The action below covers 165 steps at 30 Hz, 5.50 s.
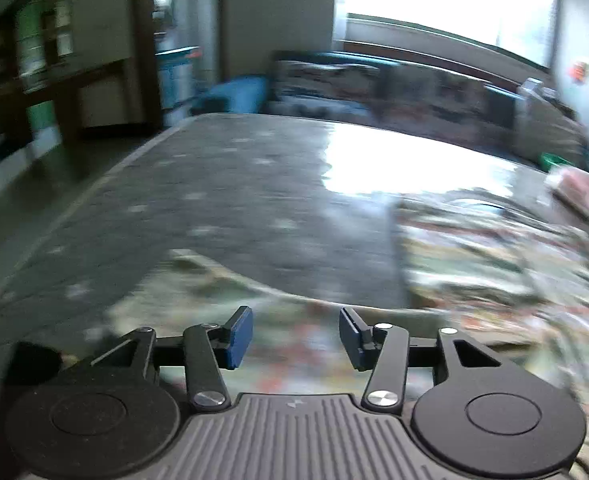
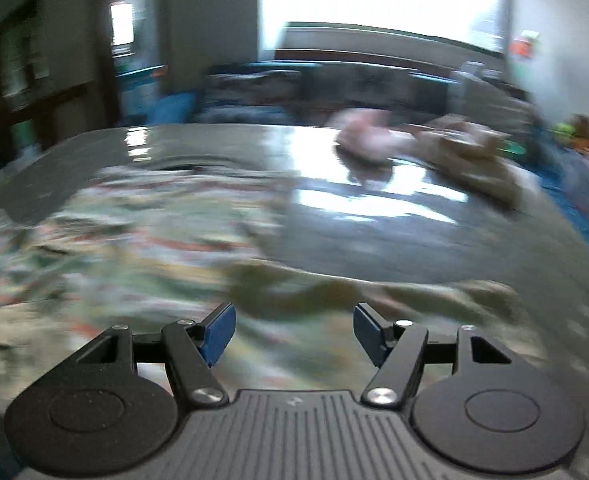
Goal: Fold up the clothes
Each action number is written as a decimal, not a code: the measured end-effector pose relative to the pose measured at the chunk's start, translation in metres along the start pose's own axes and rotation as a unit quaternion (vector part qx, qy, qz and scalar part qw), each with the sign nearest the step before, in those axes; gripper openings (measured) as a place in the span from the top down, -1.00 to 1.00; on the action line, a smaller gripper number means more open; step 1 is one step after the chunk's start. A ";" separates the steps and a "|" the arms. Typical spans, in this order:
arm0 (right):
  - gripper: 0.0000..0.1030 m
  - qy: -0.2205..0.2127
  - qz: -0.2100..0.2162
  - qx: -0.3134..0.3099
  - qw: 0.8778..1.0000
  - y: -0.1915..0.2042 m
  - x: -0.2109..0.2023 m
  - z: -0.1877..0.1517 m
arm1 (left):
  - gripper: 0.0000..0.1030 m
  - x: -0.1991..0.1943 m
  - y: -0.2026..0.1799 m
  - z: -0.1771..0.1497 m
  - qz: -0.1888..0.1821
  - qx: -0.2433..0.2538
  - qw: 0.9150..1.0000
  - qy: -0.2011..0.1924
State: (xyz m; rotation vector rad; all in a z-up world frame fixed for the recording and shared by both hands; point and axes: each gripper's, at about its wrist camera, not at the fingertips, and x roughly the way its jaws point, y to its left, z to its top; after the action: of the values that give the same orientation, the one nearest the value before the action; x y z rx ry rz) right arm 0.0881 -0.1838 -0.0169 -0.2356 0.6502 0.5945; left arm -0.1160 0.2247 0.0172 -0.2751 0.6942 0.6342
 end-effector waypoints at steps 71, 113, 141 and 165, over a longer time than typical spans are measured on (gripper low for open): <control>0.84 -0.037 0.246 -0.002 0.968 0.109 -0.015 0.092 | -0.61 -0.029 -0.111 -0.028 -0.204 0.087 0.975 -0.005; 0.70 0.043 0.144 -0.067 0.986 0.075 0.048 0.039 | -0.31 0.010 -0.099 -0.029 -0.171 0.064 0.982 0.046; 0.09 0.031 0.238 -0.138 0.961 0.157 0.022 0.017 | 0.01 -0.018 0.032 -0.023 0.004 -0.097 0.995 -0.017; 0.02 0.023 0.211 -0.116 0.970 0.137 -0.002 0.010 | 0.59 0.034 0.116 -0.016 0.121 -0.161 0.979 -0.006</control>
State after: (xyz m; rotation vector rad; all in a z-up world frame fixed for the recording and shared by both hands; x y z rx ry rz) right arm 0.0117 -0.0693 -0.0112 -0.3336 0.6813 1.0805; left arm -0.1763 0.3238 -0.0210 -0.4897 0.6169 0.9835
